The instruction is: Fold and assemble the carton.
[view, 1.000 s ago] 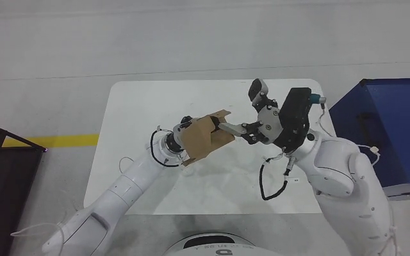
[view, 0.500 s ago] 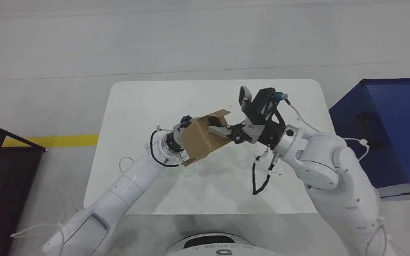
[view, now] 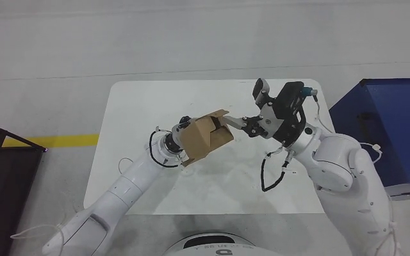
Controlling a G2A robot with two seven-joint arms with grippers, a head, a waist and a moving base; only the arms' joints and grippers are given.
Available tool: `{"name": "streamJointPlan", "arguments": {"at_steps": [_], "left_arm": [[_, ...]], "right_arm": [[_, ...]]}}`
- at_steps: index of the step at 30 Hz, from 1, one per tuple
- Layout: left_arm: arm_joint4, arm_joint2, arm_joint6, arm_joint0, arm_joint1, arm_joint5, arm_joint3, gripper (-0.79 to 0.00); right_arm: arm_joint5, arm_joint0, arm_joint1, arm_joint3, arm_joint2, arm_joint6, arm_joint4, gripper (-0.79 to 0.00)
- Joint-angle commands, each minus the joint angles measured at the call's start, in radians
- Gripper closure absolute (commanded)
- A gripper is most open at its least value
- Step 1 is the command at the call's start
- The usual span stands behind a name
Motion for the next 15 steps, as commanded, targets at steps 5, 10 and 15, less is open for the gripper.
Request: {"name": "streamJointPlan", "arguments": {"at_steps": [5,10,15], "left_arm": [[0.001,-0.019,0.009,0.009,0.001,0.009,0.009,0.0],[-0.004,-0.023,0.029,0.023,-0.002,0.029,-0.004,0.0],[-0.028,-0.021,0.064,0.036,-0.003,0.064,-0.009,0.0]], "right_arm": [[0.015,-0.003,-0.001,0.053,0.01,-0.014,0.07,-0.785],[0.004,0.007,-0.001,0.079,0.011,0.019,0.147,-0.785],[-0.027,0.038,-0.002,0.118,0.032,-0.004,0.271,-0.785]]}}
